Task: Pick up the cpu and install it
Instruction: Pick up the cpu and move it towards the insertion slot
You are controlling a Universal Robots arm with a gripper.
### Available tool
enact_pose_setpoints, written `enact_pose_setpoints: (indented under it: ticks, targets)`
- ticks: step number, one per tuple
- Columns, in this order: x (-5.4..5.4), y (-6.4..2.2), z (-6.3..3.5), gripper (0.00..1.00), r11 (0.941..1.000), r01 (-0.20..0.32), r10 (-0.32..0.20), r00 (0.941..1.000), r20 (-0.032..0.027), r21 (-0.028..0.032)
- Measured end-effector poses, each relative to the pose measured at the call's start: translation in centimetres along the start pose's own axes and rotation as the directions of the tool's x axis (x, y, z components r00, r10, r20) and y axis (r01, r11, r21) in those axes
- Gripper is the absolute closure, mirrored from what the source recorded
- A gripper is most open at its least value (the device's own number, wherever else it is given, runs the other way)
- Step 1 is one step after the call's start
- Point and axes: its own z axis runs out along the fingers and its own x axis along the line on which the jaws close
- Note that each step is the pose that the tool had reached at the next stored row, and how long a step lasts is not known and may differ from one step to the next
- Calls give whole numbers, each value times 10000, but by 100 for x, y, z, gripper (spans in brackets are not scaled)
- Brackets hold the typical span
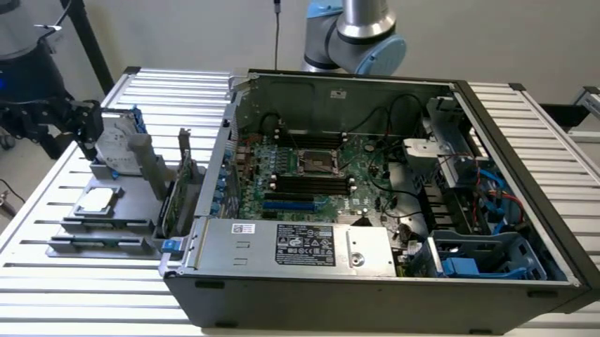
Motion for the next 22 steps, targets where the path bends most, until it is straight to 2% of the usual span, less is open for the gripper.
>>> enact_pose_setpoints:
  ticks: [22]
  targets:
    - [19, 2, 401, 40, 9998, 178, -178, 9998, 1, 4]
